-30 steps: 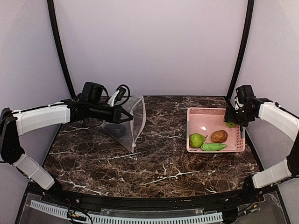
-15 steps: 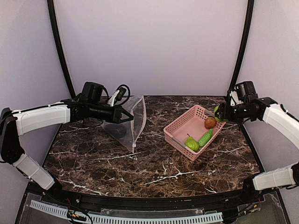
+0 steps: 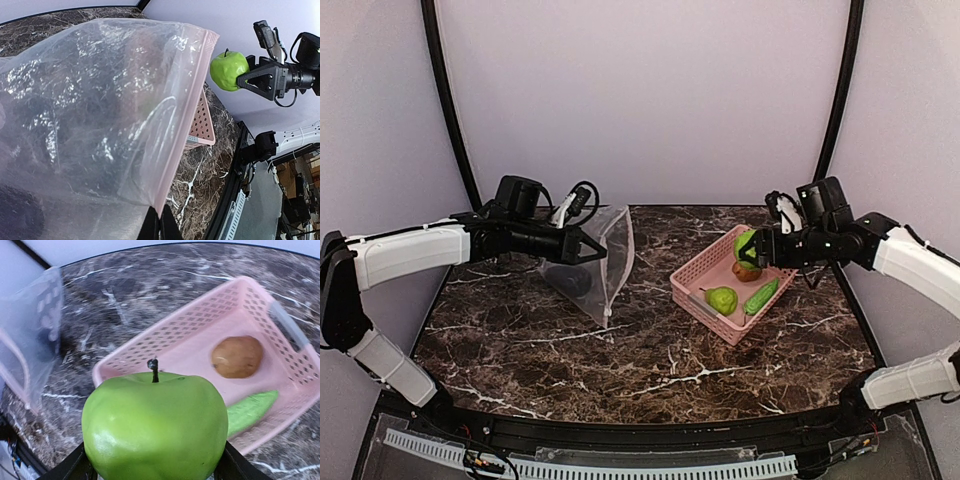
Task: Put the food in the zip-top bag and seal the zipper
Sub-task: Pick up the fake fruit from the bin, then place the fake fruit in the zipper food storage bag.
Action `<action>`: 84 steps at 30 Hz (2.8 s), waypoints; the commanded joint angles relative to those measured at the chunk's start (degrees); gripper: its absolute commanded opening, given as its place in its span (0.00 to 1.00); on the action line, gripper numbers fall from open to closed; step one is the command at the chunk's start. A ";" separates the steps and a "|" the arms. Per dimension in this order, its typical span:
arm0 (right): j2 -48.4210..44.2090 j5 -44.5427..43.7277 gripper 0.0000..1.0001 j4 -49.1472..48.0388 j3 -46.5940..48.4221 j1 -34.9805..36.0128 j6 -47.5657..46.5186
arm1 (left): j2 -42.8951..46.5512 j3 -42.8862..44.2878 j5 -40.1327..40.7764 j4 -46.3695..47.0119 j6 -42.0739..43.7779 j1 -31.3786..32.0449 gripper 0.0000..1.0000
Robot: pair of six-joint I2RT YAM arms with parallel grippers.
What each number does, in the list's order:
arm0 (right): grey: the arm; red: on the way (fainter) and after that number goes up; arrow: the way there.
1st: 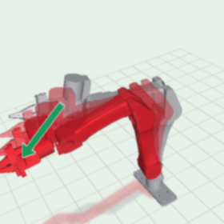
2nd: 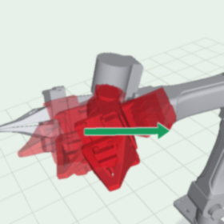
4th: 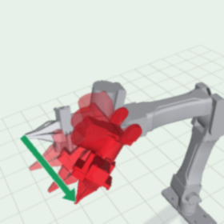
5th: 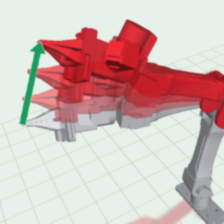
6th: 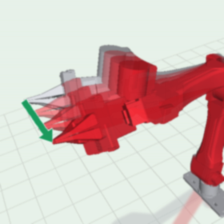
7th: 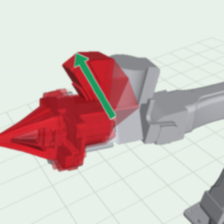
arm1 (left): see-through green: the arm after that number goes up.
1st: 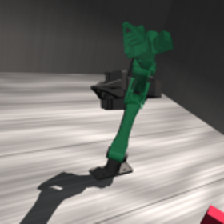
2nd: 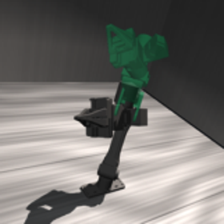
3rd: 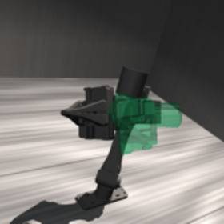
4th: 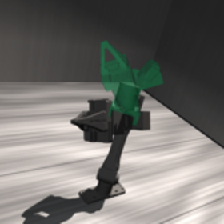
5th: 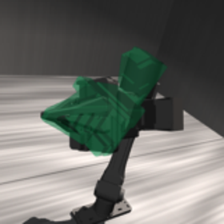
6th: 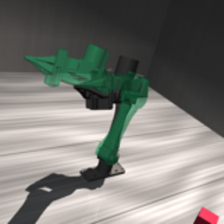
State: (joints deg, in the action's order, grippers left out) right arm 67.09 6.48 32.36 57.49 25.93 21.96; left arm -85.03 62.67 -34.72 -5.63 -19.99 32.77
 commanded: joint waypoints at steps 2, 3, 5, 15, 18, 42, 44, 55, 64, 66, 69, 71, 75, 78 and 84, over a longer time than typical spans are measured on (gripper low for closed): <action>0.08 7.62 0.72 -12.14 2.76 11.35 2.32 | 1.77 0.90 -2.52 1.55 0.07 0.60 0.01; 0.98 8.82 0.72 -14.29 3.24 13.45 2.49 | 1.74 0.88 -2.71 1.62 0.11 0.70 0.01; 3.87 11.36 0.72 -18.46 4.42 17.38 2.26 | 1.59 1.00 -3.30 1.81 0.12 0.97 0.01; 18.75 22.54 0.72 -31.38 12.23 26.49 -1.10 | 2.01 1.18 -6.43 2.82 0.70 2.07 0.01; 20.84 21.66 0.72 -31.94 13.26 26.52 -1.60 | 2.00 1.22 -7.36 3.05 0.75 2.27 0.01; 25.33 12.87 0.72 -28.83 12.85 22.14 0.81 | 2.20 0.92 -12.84 5.37 0.30 3.05 0.01; 26.13 11.99 0.72 -27.61 13.60 22.16 0.73 | 2.28 0.92 -12.93 5.41 0.30 3.10 0.01; 28.40 11.36 0.77 -25.42 15.81 22.21 0.61 | 2.27 0.79 -12.67 5.36 0.13 3.13 0.01; 27.72 10.93 0.92 -25.11 15.37 22.23 0.52 | 2.20 0.70 -12.07 5.37 0.12 3.17 0.01; 27.56 10.92 0.92 -25.07 15.29 22.25 0.48 | 2.24 0.69 -11.98 5.40 0.19 3.13 0.01; 27.25 10.84 0.92 -24.98 15.28 22.19 0.49 | 2.24 0.74 -11.91 5.43 0.21 3.17 0.01; 27.10 10.83 0.92 -24.82 15.36 22.31 0.35 | 2.24 0.74 -11.76 5.44 0.21 3.17 0.01; 26.01 10.90 0.92 -24.46 15.28 22.32 0.16 | 2.50 0.74 -10.30 4.97 0.61 3.12 0.01; 24.36 10.67 0.93 -23.40 15.30 22.48 -0.27 | 3.17 1.02 -6.54 2.53 2.08 3.04 0.01; 17.96 8.78 0.96 -19.60 13.83 23.11 -0.77 | 3.73 1.20 1.80 -0.75 1.84 1.11 0.01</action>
State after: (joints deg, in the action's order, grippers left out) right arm 90.61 17.37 10.70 71.68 48.40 22.06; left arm -83.53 62.67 -38.54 -3.77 -18.70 35.24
